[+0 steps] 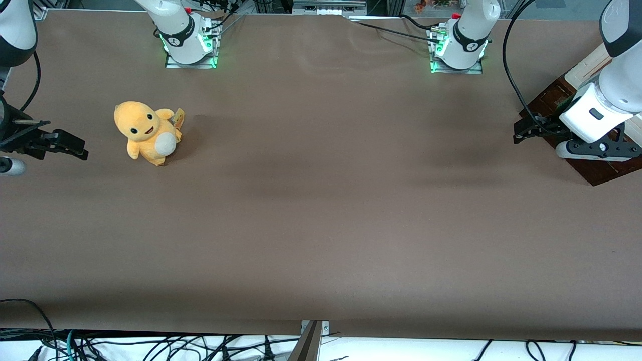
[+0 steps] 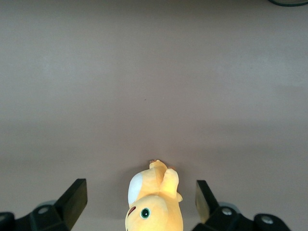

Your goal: Open lower drawer with left arm only

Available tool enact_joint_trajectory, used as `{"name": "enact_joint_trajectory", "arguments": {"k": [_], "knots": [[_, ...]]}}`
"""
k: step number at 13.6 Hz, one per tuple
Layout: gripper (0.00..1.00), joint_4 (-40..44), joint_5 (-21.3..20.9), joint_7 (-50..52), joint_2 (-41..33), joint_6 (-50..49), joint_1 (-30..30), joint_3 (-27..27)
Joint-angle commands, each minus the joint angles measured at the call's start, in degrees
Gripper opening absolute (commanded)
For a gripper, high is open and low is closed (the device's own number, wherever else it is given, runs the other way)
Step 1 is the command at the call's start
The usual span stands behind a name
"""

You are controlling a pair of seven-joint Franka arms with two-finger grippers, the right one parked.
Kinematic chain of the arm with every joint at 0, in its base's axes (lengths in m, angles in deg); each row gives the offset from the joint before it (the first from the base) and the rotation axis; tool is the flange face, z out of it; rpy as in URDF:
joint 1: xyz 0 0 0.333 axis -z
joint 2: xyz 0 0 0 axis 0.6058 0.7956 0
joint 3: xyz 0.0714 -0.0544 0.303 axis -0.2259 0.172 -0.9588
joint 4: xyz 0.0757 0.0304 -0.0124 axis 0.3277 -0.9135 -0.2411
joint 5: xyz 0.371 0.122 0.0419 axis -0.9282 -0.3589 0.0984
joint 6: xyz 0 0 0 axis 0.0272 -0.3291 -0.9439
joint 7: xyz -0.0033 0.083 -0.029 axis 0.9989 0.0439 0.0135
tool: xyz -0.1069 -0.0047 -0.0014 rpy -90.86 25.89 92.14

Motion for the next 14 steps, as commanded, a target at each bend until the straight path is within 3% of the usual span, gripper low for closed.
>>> {"name": "enact_joint_trajectory", "arguments": {"k": [1, 14], "knots": [[1.00, 1.93, 0.30, -0.80, 0.86, -1.37, 0.34, -0.34], [1.00, 2.90, -1.89, -0.54, 2.01, -1.54, 0.70, -0.08]]}}
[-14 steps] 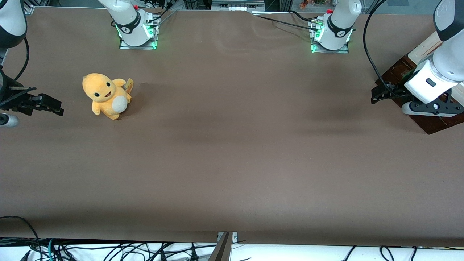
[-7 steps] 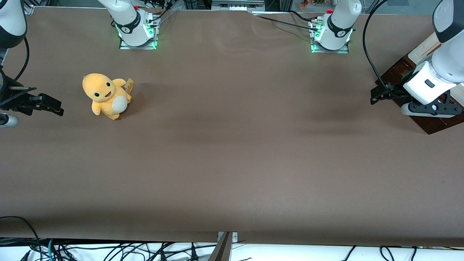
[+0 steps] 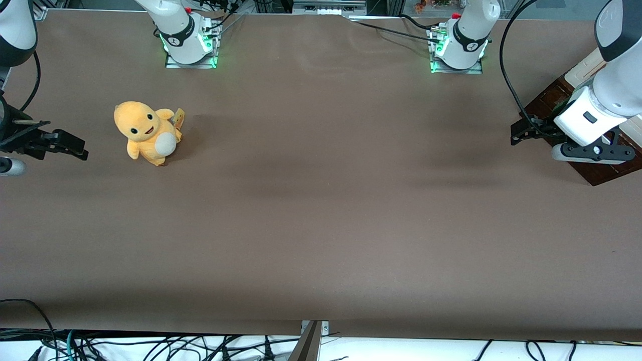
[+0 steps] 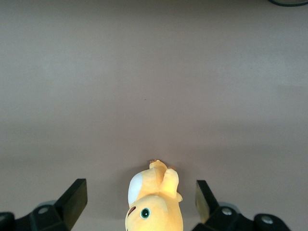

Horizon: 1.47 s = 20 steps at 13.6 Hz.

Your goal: Open lower drawer with left arm only

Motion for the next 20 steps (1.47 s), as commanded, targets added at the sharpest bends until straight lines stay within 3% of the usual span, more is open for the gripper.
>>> {"name": "enact_joint_trajectory", "arguments": {"k": [1, 20], "knots": [[1.00, 2.81, -1.36, -0.47, 1.31, -1.54, 0.36, -0.35], [1.00, 3.25, -1.36, 0.32, 2.28, -1.63, 0.10, -0.70]]}}
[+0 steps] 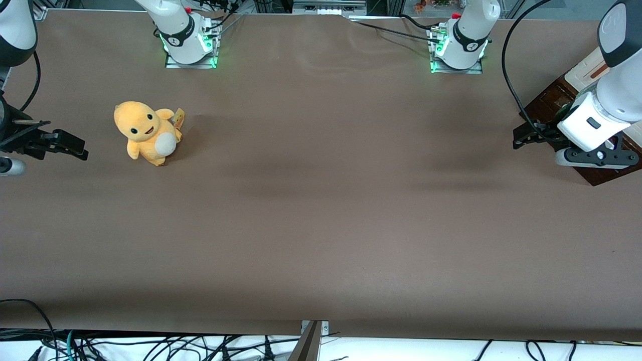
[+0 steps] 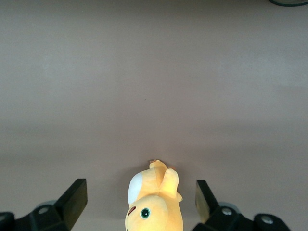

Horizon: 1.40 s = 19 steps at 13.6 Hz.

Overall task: Open lower drawer with left arm only
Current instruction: 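Move the left gripper down to the lower drawer's white bar handle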

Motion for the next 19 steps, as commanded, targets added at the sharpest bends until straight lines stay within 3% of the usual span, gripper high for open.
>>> {"name": "enact_joint_trajectory", "arguments": {"k": [1, 3, 8, 11, 16, 19], "knots": [[1.00, 1.98, -1.33, 0.31, 1.14, -1.53, 0.17, -0.22], [1.00, 1.98, -3.77, 1.01, 1.32, -2.06, 0.16, -0.22], [1.00, 1.89, -15.72, 4.61, 1.76, -6.97, 1.04, 0.22], [1.00, 1.81, -18.64, 10.39, 3.24, -11.71, 1.04, 0.22], [1.00, 1.81, -29.61, 23.67, 9.39, -22.52, 4.99, 0.75], [1.00, 1.63, -32.43, 27.37, 16.32, -29.71, 5.52, 0.66]]}}
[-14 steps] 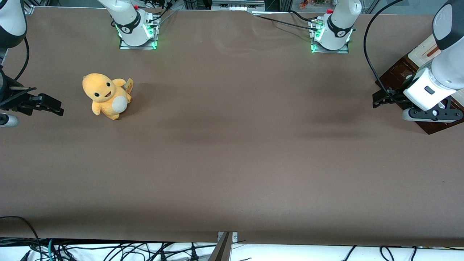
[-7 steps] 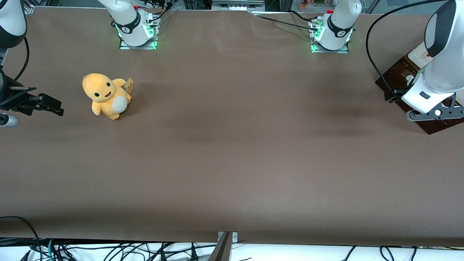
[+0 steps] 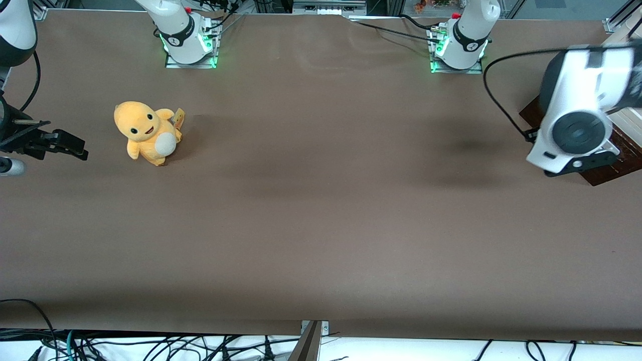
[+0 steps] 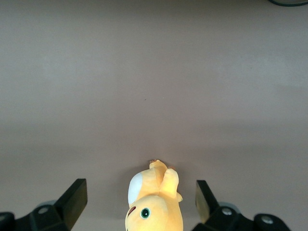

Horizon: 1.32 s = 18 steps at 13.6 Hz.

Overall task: Open lower drawer with left arm only
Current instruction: 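Move the left gripper down to the lower drawer's white bar handle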

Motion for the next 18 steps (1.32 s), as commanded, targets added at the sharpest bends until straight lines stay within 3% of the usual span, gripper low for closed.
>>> {"name": "enact_joint_trajectory", "arguments": {"k": [1, 5, 6, 11, 14, 18], "knots": [[1.00, 1.70, -4.83, 4.25, 8.17, -7.56, 1.09, -0.13], [1.00, 0.74, -8.45, 16.55, 15.39, -8.90, 0.31, -0.31], [1.00, 0.04, -10.98, 17.36, 16.88, -8.90, -0.13, -0.31], [1.00, -10.13, -20.04, 18.68, 16.81, -3.21, -2.15, -0.31], [1.00, -17.97, -26.62, 26.06, 16.37, 3.21, -5.57, -0.22], [1.00, -20.18, -31.03, 29.05, 16.46, 4.46, -8.56, -0.31]]}}
